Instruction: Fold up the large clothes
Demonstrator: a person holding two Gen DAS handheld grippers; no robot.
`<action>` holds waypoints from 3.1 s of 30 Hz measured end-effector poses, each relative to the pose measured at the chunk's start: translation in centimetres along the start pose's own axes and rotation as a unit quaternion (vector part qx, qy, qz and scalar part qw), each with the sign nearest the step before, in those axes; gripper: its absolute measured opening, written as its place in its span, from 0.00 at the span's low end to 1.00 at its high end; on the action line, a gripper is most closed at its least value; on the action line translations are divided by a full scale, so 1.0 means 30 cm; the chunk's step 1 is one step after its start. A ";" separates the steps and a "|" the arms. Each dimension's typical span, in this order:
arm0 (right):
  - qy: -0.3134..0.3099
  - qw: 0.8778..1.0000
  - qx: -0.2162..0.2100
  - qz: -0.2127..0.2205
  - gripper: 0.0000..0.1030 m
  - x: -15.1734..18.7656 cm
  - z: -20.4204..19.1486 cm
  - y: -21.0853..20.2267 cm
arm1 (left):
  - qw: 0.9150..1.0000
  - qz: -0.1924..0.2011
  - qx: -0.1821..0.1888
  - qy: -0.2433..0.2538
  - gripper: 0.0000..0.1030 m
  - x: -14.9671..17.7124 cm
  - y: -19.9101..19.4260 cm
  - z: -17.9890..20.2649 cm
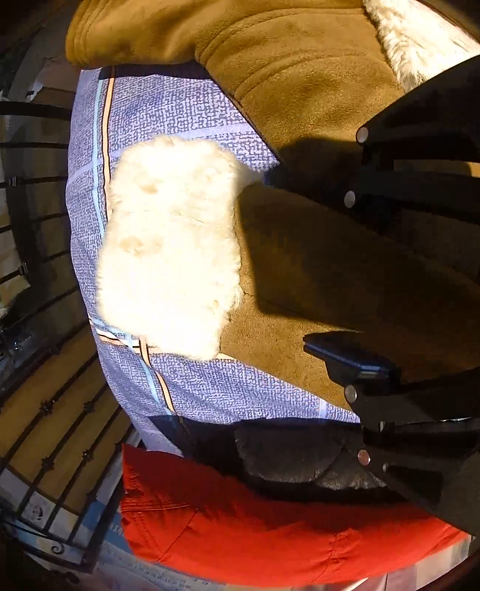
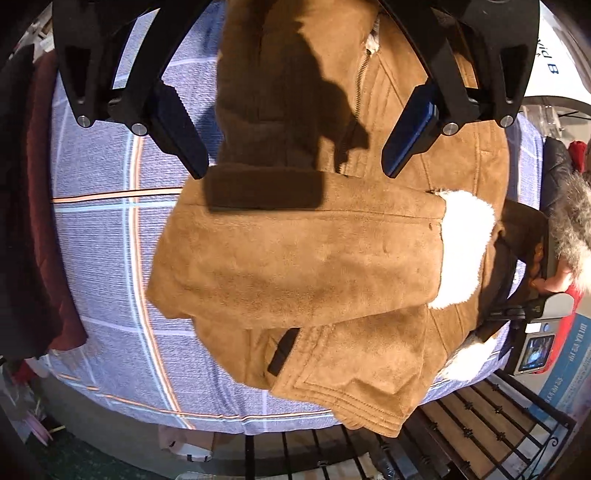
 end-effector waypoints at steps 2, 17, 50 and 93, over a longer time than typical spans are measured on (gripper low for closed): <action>0.007 1.000 -0.005 0.002 0.91 0.010 0.007 -0.013 | 1.000 0.009 0.011 -0.013 0.32 0.000 -0.017 -0.012; -0.015 0.999 -0.007 0.032 0.91 -0.004 0.002 -0.081 | 0.965 0.194 0.177 0.004 0.20 0.210 -0.644 0.101; 0.003 0.999 -0.008 0.031 0.91 -0.052 0.078 -0.068 | 0.959 0.126 0.248 0.044 0.83 0.600 -0.692 0.449; -0.094 0.995 0.034 -0.008 0.96 -0.172 -0.145 0.264 | 0.986 0.003 0.148 -0.079 0.94 0.439 -0.253 0.209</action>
Point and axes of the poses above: each gripper's, at about its wrist camera, not at the fingertips, and y roughly the way its jaws point, z to its right, x to its underside, the point moved 2 cm from there along y, roughly the way its jaws point, and after that the axes turned 1 degree about -y, right-handed, at the moved point
